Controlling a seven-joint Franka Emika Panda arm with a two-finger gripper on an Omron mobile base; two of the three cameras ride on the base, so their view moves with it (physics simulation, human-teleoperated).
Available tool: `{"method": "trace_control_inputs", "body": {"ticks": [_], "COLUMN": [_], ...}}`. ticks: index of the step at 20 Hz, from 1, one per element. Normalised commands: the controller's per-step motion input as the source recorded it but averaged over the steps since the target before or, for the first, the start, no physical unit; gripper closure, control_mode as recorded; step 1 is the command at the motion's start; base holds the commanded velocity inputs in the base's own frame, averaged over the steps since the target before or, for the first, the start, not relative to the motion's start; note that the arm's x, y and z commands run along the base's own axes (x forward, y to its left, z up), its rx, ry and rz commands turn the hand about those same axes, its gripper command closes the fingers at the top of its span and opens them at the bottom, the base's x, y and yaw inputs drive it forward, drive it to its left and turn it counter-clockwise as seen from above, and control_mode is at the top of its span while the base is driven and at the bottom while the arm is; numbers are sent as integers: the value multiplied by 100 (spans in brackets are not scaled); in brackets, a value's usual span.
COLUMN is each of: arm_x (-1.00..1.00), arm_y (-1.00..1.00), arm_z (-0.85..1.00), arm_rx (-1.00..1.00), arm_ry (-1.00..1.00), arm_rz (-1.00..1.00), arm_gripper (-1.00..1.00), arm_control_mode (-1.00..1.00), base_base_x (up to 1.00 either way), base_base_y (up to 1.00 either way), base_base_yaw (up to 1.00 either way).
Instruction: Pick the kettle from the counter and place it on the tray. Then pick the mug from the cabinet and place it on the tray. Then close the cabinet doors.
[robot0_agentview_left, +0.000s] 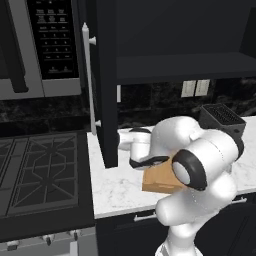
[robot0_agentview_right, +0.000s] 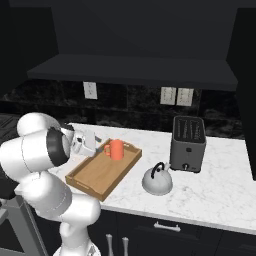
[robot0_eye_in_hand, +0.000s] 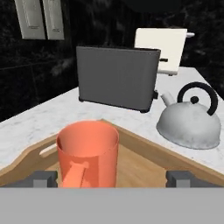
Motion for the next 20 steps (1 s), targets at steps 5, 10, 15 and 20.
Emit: {"method": "trace_control_inputs", "body": {"ticks": [5,10,15,20], "arm_x": [-58,-73,-59,-32], "arm_y": [7,-24,-47,-55], "arm_z": [35,52,59,58], "arm_rx": [0,0,0,8], "arm_ry": [-11,-7,-1,7], "arm_rz": [1,0,0,0], "arm_gripper": [-100,-100,-100,-100], "arm_control_mode": [-100,-100,-100,-100], "base_base_x": [0,0,0,0], "base_base_y": [0,0,0,0], "base_base_yaw": [0,0,0,0]}}
